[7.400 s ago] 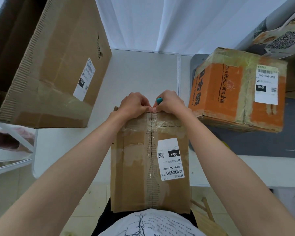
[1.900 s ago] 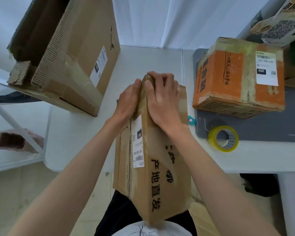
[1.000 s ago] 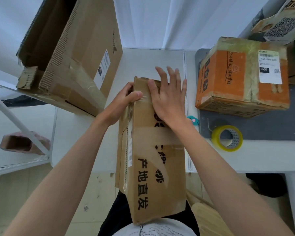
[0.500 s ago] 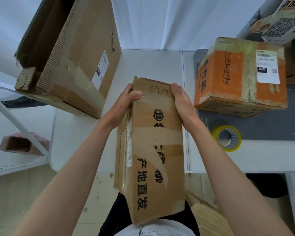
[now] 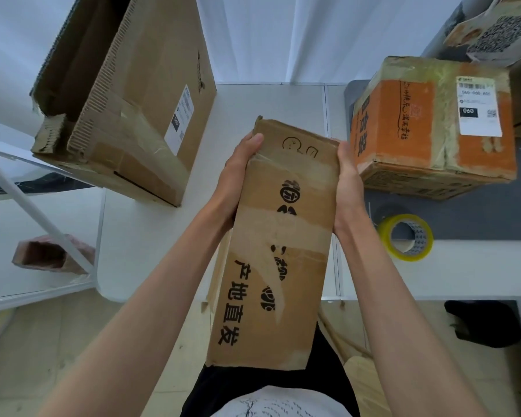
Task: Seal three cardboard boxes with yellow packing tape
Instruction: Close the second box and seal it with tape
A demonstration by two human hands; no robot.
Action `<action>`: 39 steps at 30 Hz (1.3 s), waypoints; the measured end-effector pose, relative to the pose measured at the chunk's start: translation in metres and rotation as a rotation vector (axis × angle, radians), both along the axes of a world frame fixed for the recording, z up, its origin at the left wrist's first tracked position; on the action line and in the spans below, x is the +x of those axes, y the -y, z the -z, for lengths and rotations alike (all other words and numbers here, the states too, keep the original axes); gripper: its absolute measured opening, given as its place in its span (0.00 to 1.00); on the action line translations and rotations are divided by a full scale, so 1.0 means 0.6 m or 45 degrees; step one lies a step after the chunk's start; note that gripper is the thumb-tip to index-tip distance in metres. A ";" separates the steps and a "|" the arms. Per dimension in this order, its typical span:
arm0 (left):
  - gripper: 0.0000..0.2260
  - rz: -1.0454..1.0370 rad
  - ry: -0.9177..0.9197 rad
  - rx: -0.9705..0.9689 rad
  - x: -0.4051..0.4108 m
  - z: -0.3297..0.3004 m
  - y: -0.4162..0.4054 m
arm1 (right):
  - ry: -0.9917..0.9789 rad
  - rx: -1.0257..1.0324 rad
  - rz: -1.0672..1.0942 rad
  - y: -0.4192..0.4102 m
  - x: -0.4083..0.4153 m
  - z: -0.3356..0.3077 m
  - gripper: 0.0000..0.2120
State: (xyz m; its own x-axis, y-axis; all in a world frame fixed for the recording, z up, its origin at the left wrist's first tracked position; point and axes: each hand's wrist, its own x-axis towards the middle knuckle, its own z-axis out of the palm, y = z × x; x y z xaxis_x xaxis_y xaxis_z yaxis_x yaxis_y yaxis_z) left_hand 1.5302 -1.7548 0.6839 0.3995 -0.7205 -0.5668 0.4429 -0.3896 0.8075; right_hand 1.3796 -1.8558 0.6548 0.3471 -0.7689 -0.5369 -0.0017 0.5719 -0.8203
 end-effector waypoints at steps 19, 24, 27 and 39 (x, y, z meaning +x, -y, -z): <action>0.21 0.025 0.541 0.237 0.104 0.047 -0.012 | -0.517 -0.676 -0.373 -0.007 0.126 0.002 0.20; 0.33 0.274 0.742 0.292 0.110 0.037 -0.005 | -0.606 -0.855 -0.337 -0.026 0.177 0.035 0.17; 0.35 0.239 0.714 0.341 0.121 0.044 -0.004 | -0.618 -0.951 -0.392 -0.014 0.171 0.057 0.22; 0.41 0.126 0.763 0.292 0.114 0.072 -0.002 | -0.898 -0.593 -0.296 0.055 0.067 0.185 0.30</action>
State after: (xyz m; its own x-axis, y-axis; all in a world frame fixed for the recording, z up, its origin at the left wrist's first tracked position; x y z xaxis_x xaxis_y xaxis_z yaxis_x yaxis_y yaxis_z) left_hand 1.5984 -1.7535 0.6408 0.6324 -0.6571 -0.4102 -0.1051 -0.5974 0.7950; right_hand 1.4201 -1.8887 0.5436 0.2273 -0.9146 -0.3345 -0.6717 0.1014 -0.7338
